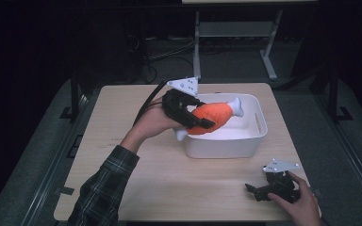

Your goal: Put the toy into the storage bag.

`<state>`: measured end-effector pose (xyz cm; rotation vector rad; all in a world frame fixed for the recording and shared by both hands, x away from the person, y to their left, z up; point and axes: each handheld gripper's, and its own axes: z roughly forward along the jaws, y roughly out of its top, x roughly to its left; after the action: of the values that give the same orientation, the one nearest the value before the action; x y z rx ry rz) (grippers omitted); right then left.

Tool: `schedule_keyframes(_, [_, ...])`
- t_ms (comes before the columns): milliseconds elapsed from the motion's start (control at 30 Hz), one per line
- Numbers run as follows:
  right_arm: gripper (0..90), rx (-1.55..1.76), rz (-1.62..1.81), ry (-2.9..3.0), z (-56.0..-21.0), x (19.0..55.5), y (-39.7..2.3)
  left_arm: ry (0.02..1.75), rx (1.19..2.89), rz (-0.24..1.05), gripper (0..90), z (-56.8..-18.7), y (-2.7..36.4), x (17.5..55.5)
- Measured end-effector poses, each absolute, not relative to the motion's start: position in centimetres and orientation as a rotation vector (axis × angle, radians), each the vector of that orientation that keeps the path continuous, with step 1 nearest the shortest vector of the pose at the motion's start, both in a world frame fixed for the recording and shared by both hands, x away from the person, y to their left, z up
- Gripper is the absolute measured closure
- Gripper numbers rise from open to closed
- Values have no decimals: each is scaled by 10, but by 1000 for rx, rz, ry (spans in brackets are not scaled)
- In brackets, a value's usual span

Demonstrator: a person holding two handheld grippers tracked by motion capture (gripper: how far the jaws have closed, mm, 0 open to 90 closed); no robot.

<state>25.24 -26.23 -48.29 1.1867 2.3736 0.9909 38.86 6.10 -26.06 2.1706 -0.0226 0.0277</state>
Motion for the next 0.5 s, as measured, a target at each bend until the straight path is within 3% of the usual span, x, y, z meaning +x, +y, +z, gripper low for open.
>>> schedule_keyframes(500, [0, 1187, 990, 2372, -483, 252, -262, -40, 2195, 18, 435, -273, 35, 408])
